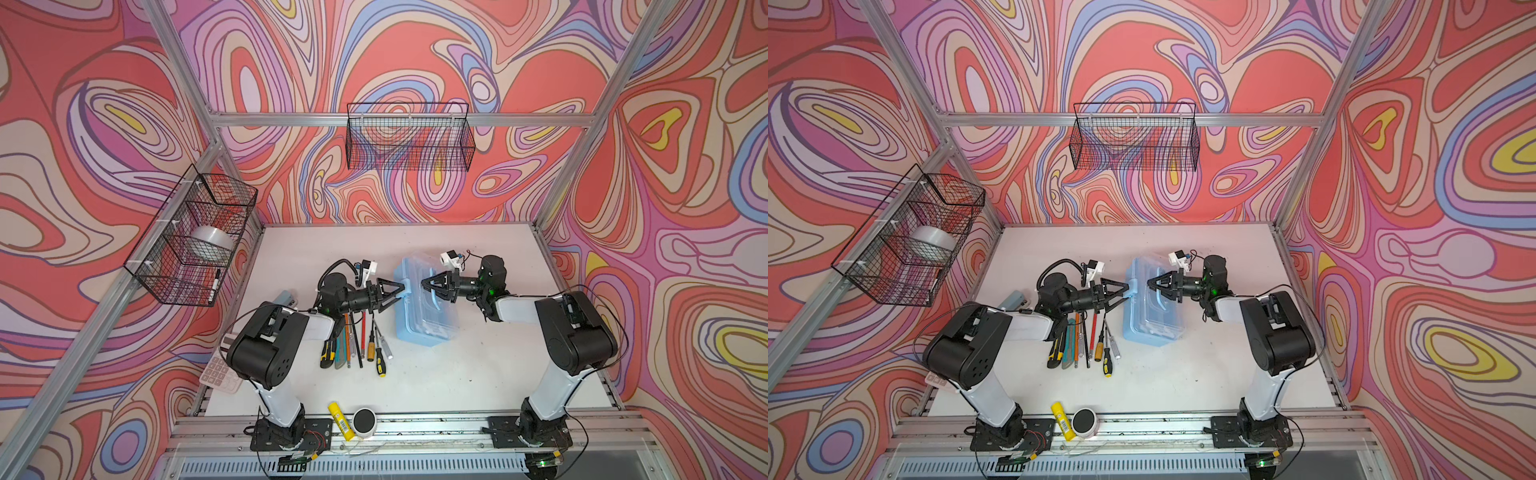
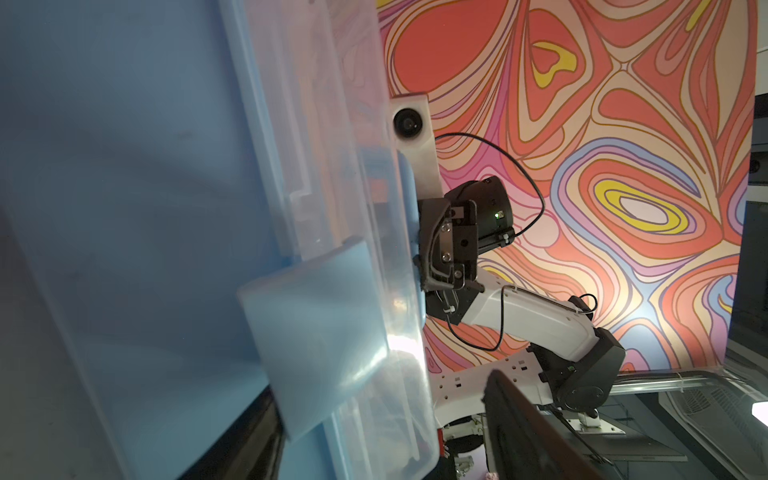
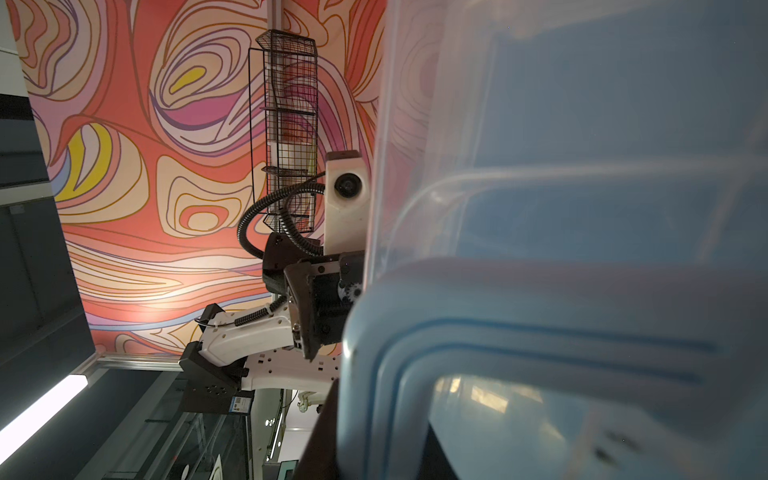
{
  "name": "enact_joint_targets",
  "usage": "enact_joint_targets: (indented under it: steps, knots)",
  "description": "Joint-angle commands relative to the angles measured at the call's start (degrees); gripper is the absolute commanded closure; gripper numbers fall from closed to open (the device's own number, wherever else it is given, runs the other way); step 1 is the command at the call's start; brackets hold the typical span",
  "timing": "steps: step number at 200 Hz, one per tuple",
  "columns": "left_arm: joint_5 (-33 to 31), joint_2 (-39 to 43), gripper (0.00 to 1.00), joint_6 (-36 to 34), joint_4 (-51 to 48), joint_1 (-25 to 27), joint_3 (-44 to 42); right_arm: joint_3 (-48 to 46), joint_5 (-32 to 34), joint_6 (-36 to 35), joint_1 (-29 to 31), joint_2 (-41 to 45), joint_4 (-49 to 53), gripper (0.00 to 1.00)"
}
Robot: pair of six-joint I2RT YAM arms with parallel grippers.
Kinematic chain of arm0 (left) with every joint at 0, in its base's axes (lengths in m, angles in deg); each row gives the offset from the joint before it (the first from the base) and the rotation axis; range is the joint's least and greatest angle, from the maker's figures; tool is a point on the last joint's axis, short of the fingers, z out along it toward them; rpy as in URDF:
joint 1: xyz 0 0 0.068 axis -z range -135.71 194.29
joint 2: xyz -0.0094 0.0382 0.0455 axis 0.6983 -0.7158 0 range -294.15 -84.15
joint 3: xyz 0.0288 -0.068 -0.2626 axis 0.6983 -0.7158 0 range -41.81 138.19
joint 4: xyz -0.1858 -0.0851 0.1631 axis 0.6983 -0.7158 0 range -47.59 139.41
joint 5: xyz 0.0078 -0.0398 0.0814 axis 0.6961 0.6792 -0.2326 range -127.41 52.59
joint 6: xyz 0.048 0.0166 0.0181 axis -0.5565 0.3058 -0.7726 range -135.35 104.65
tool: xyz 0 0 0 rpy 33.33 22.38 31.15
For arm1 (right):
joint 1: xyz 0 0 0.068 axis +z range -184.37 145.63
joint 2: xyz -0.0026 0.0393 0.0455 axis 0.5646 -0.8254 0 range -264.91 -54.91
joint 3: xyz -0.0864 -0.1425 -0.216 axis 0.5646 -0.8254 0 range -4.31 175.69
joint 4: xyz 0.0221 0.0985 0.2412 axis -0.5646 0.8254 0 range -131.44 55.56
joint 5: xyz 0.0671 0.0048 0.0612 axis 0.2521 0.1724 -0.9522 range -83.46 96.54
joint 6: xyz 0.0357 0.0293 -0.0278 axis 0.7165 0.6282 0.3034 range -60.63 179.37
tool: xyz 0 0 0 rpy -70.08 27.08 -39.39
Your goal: Pack the tool kit
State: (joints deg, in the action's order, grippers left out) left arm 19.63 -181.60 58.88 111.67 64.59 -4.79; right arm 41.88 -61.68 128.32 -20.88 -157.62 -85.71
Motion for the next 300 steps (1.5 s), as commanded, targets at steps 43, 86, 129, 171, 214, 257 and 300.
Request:
enact_joint_targets:
  steps: [43,86,129,171,214,257,300]
  knots:
    - [-16.16,18.69,0.22,-30.41,-43.06,-2.93,2.25,0.55,7.49,-23.14,0.14,0.27,29.36,1.0]
    - [-21.7,23.43,0.19,-35.19,-52.13,-2.91,3.91,8.99,19.5,-35.29,2.68,4.19,53.02,1.0]
    - [-22.5,22.27,0.19,-34.8,-50.72,-1.6,3.43,10.75,24.76,-35.25,5.38,2.27,55.07,1.0]
    - [-22.71,20.99,0.18,-34.49,-50.07,0.97,4.87,12.23,26.17,-35.51,5.58,5.0,57.27,1.0]
    - [-20.5,18.24,0.17,-32.11,-44.18,2.96,5.52,9.95,15.0,-29.25,5.56,9.61,45.89,1.0]
    - [-18.06,15.0,0.16,-27.93,-35.91,3.73,5.4,6.81,7.33,-21.79,4.82,11.55,34.84,1.0]
    - [-17.26,11.58,0.16,-26.0,-31.32,4.38,6.3,4.38,3.5,-16.04,4.43,11.93,26.65,1.0]
